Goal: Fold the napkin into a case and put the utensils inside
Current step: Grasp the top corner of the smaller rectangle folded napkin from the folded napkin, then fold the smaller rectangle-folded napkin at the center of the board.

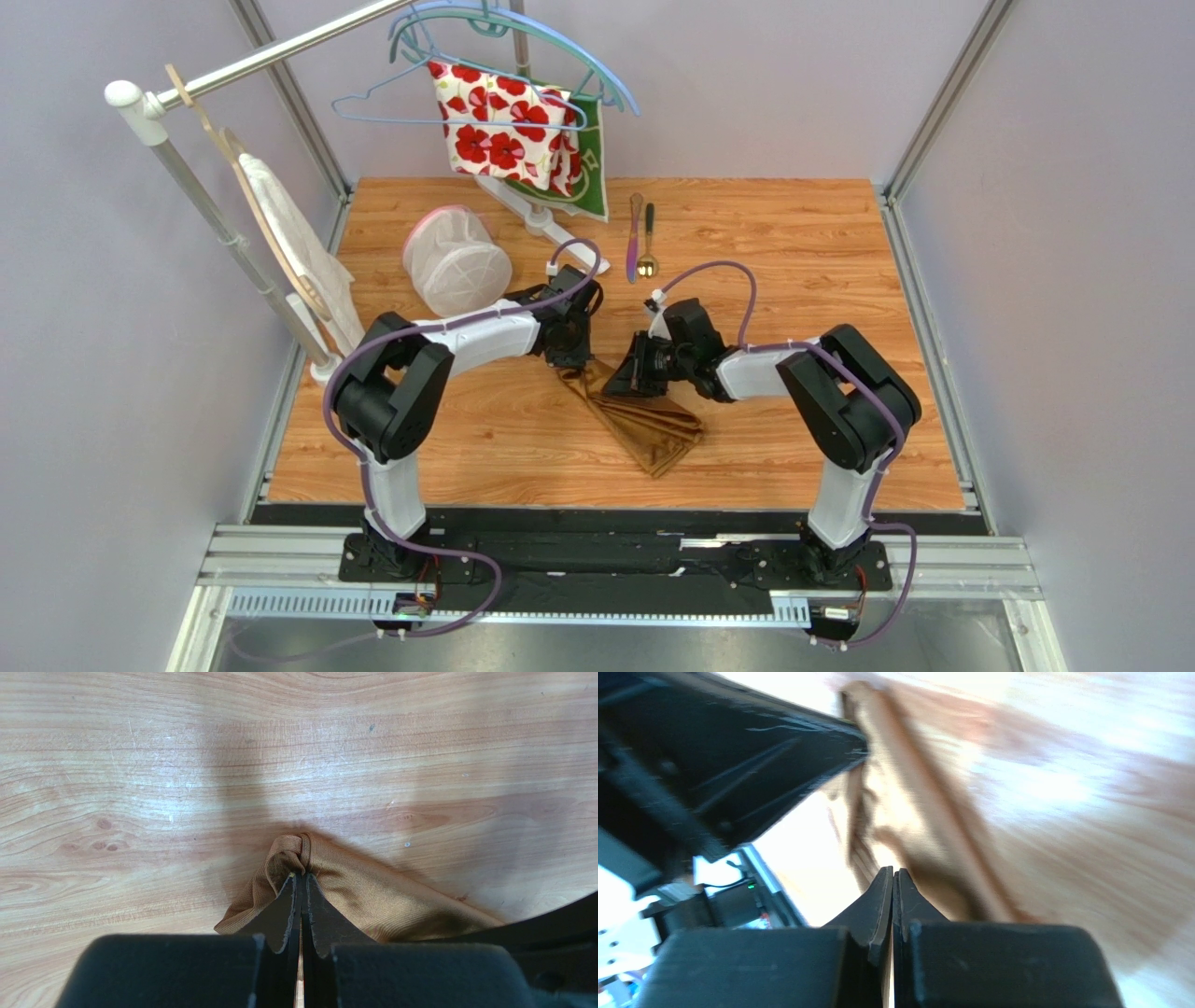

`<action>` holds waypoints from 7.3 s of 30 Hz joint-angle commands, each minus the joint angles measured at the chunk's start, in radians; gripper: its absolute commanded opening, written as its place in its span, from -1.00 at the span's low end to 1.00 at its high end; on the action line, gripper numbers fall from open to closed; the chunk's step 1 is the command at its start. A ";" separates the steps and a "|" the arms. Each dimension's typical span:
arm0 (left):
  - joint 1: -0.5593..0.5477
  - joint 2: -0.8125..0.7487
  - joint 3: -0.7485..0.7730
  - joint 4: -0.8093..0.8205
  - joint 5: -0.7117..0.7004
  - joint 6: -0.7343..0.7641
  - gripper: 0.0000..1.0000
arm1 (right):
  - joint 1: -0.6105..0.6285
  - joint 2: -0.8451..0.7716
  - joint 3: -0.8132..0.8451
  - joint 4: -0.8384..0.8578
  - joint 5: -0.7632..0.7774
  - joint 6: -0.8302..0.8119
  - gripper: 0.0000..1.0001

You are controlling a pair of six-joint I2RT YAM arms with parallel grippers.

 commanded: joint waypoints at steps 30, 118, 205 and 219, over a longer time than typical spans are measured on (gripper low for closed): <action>0.003 -0.275 -0.096 0.000 -0.008 0.029 -0.32 | -0.003 0.081 -0.037 0.081 0.048 0.024 -1.00; -0.215 -0.198 -0.256 0.103 0.285 -0.328 0.26 | 0.030 -0.068 -0.084 0.019 0.079 0.210 -1.00; -0.294 -0.105 -0.107 0.117 0.079 -0.278 -0.96 | 0.052 -0.744 -0.267 -0.622 0.286 -0.288 0.22; -0.281 -0.105 -0.115 0.147 0.117 -0.292 -0.96 | 0.276 -0.632 -0.161 -0.633 0.521 -0.391 0.29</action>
